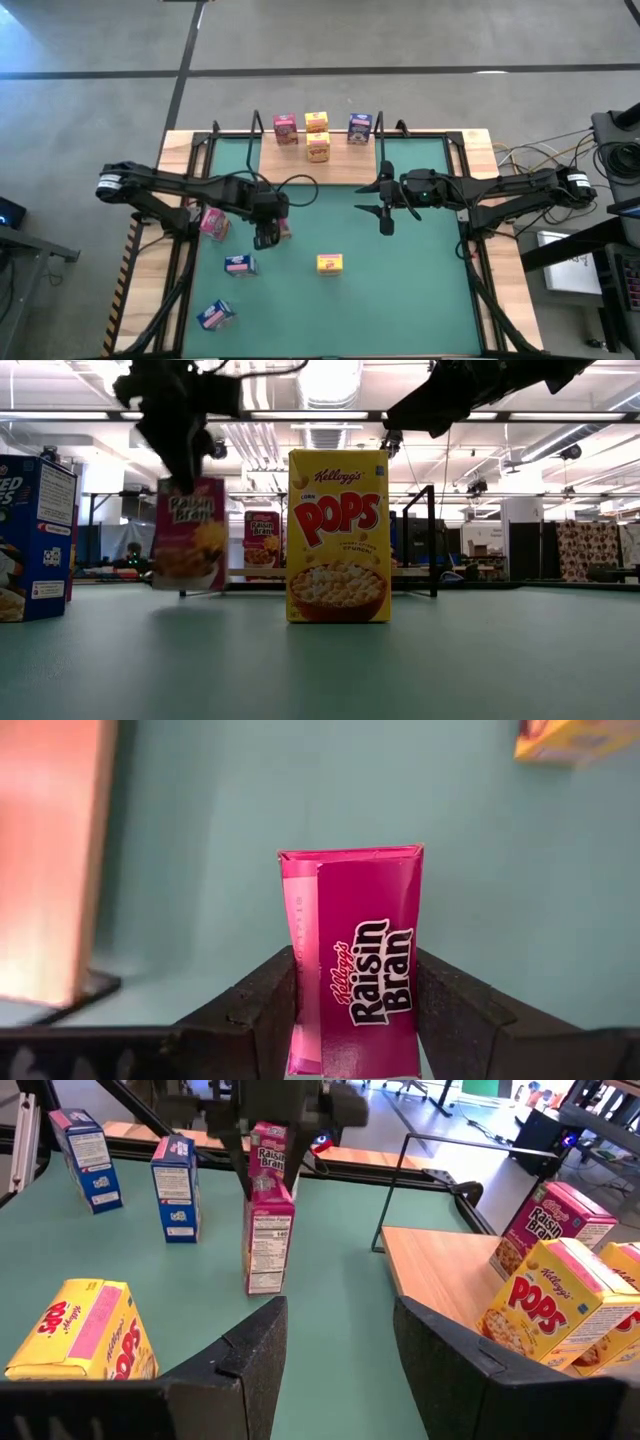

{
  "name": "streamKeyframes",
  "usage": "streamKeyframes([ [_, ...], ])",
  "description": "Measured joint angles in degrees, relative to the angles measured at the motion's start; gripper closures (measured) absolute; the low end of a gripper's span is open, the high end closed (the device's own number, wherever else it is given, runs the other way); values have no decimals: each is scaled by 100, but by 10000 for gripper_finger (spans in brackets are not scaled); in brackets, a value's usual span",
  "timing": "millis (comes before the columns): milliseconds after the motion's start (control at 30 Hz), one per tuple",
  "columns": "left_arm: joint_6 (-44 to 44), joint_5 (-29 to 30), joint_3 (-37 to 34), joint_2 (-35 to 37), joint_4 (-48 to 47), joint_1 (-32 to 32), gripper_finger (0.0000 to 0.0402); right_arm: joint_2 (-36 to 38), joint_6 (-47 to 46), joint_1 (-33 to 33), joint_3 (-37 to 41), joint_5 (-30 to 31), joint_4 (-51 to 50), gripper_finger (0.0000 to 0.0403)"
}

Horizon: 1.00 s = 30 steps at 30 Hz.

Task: Stack cereal on shelf
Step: Put the right pink cereal box on the shelf aligned with the other pink cereal box

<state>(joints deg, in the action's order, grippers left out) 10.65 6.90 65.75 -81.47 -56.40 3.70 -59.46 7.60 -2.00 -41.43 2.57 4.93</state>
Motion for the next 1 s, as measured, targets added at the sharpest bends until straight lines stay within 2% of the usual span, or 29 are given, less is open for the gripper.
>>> streamKeyframes([
  [133, -442, 512, 496, 0, -382, 0, 242, 0, 4, 0, 0, 0, 0, 229],
  [267, -1139, 1457, 938, 0, -806, -34, 242, 0, 7, 2, 0, 0, 0, 229],
  [367, -1736, 1734, 1180, 0, -831, -189, 242, 0, 0, 1, 0, 0, 0, 229],
  [667, -3293, 1723, 1435, 2, -621, -1418, 242, 0, 0, 0, 0, 0, -2, 229],
  [1000, -4636, 282, 1327, -26, 308, -3050, 242, 0, 53, 0, 0, 0, 0, 229],
])
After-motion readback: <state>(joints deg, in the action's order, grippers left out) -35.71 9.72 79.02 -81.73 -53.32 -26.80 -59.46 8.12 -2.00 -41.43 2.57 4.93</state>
